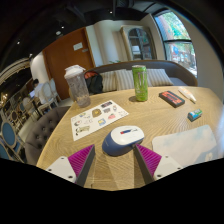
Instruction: Arrange mouse
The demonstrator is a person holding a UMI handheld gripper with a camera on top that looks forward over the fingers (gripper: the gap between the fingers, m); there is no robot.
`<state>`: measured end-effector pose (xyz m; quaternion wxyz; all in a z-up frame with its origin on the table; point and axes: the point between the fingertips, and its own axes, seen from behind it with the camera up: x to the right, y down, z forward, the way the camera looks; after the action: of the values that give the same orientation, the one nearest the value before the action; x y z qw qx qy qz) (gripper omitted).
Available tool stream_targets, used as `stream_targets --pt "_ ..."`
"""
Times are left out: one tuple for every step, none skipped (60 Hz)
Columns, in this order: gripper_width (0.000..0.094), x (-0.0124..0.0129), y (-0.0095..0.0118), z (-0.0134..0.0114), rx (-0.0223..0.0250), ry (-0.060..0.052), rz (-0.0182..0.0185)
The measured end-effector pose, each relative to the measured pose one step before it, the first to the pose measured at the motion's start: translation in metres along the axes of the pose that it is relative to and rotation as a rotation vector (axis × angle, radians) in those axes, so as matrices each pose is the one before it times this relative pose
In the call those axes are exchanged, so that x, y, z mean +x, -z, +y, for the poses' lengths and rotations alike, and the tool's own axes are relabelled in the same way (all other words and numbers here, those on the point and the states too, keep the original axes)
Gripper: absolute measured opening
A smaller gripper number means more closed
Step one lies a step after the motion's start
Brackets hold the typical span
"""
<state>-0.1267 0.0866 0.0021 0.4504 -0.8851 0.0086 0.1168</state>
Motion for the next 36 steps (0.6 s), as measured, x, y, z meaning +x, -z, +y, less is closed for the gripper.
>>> stream_targets --pt "0.083 0.00041 -0.00131 -0.00057 -0.00117 0.0028 0.00349" --pt "0.0829 0.00066 -0.00133 -0.00004 -0.00418 0.0021 0.00409" --pt "0.0831 0.00063 -0.00131 -0.00118 -0.00084 0.0017 0.00348" --pt "0.0829 -0.00395 -0.00506 -0.00193 0.00183 0.0015 0.00522" --pt "0.0829 0.00163 -0.00131 -0.00042 -0.00263 0.0001 0.00091" --pt "0.0829 0.00081 -0.00076 -0.00048 -0.00193 -0.0003 0.00207" --pt "0.083 0.0004 -0.00131 -0.00101 -0.0006 0.0008 0.00164" --pt "0.0831 0.00037 -0.00103 -0.00094 -0.00186 0.0013 0.00156" --pt "0.0829 0.00053 -0.00105 -0.00071 -0.00295 0.0013 0.00206" --pt "0.0829 0.00046 -0.00154 -0.001 -0.00171 0.0007 0.00284" --pt "0.083 0.00044 -0.00129 -0.00125 -0.00152 -0.0009 0.00319" --pt "0.083 0.00003 -0.00161 -0.00107 -0.00193 -0.0015 0.00327" --pt "0.083 0.00013 -0.00167 -0.00108 -0.00146 -0.0014 0.00326" --pt "0.0829 0.00067 -0.00266 -0.00117 0.00077 -0.0019 0.00271" --pt "0.0828 -0.00005 -0.00185 -0.00082 -0.0007 -0.0012 0.00293" --pt "0.0829 -0.00023 -0.00158 -0.00075 -0.00126 -0.0005 0.00236" --pt "0.0829 -0.0002 -0.00167 -0.00106 -0.00088 0.0007 0.00258" --pt "0.0828 0.00024 -0.00158 -0.00167 -0.00115 -0.0002 0.00291" --pt "0.0829 0.00022 -0.00169 -0.00115 0.00003 -0.0015 0.00381" --pt "0.0829 0.00035 -0.00151 -0.0012 0.0002 -0.0033 0.00436" --pt "0.0827 0.00033 -0.0016 -0.00129 0.00072 -0.0046 0.00492" --pt "0.0824 0.00047 -0.0017 -0.00151 0.00183 -0.0054 0.0059" --pt "0.0823 0.00063 -0.00166 -0.00148 0.00177 -0.0065 0.0066" --pt "0.0821 0.0011 -0.00213 -0.00116 0.00003 -0.0055 0.00658" --pt "0.0818 0.00083 -0.00147 -0.0013 0.00195 -0.006 0.0066" --pt "0.0816 0.00089 -0.00136 -0.00101 0.0016 -0.0057 0.00719" --pt "0.0809 0.00079 -0.00123 -0.00105 0.00135 -0.0047 0.00701" --pt "0.0807 0.00048 -0.0013 -0.0012 0.00276 -0.0041 0.0063" --pt "0.0801 0.00068 -0.00115 -0.00084 0.00196 -0.0028 0.0069" --pt "0.0796 0.00059 -0.00119 -0.0005 0.00089 -0.0007 0.00705" --pt "0.079 0.00084 -0.00062 -0.00066 0.00165 0.0009 0.00543" --pt "0.0781 0.0007 -0.00087 -0.00044 0.00104 0.0017 0.0068" --pt "0.0766 0.00071 -0.00096 -0.00017 -0.00006 0.0033 0.00732" --pt "0.0752 0.0009 -0.00097 -0.00033 0.00006 0.0047 0.00826" --pt "0.0733 0.00118 -0.00096 -0.00018 -0.00044 0.0051 0.00885" --pt "0.0708 0.00195 -0.00103 0.00011 -0.00106 0.0052 0.01245"
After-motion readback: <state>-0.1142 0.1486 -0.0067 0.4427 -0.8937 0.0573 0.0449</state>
